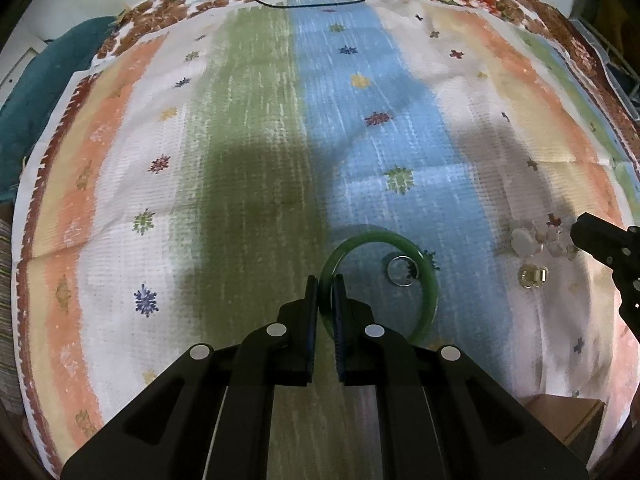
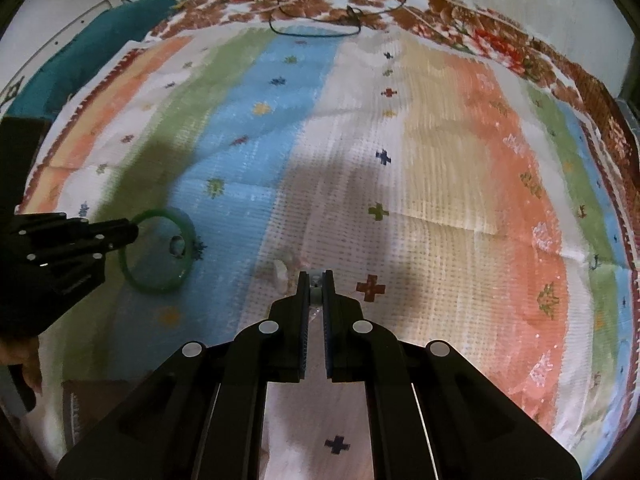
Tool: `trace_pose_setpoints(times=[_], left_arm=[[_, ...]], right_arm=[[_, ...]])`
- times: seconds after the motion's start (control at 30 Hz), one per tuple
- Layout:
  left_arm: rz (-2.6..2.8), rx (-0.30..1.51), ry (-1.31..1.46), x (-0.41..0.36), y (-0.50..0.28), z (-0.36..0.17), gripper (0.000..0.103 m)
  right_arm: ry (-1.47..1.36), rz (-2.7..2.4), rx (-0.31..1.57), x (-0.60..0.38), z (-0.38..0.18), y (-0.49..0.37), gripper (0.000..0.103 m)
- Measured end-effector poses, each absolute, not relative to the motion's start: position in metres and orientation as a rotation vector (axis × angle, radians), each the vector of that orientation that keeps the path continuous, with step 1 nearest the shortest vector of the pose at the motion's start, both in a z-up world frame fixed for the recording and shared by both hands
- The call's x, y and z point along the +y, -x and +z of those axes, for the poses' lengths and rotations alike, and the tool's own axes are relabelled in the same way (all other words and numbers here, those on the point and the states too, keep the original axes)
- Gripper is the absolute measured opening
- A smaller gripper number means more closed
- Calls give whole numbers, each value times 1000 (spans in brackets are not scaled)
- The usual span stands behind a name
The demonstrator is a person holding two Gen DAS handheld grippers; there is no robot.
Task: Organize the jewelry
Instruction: 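Grasp the green bangle with left tool while right tool grasps the white bead strand, then carry the green bangle and white bead strand to the silver tin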
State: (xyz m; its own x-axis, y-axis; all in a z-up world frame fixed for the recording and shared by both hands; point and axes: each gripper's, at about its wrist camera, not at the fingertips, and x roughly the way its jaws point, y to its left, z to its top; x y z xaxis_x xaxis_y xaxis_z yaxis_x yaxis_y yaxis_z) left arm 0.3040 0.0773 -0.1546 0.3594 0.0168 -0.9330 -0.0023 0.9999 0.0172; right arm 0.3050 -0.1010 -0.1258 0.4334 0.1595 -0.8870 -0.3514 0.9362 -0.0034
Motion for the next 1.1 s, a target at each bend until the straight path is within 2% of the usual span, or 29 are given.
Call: trace_pose_setpoints(times=[1.1], left_arm=[[53, 1105, 60, 74, -251, -88, 8]], right_arm=[[142, 330, 973, -119, -74, -251, 7]])
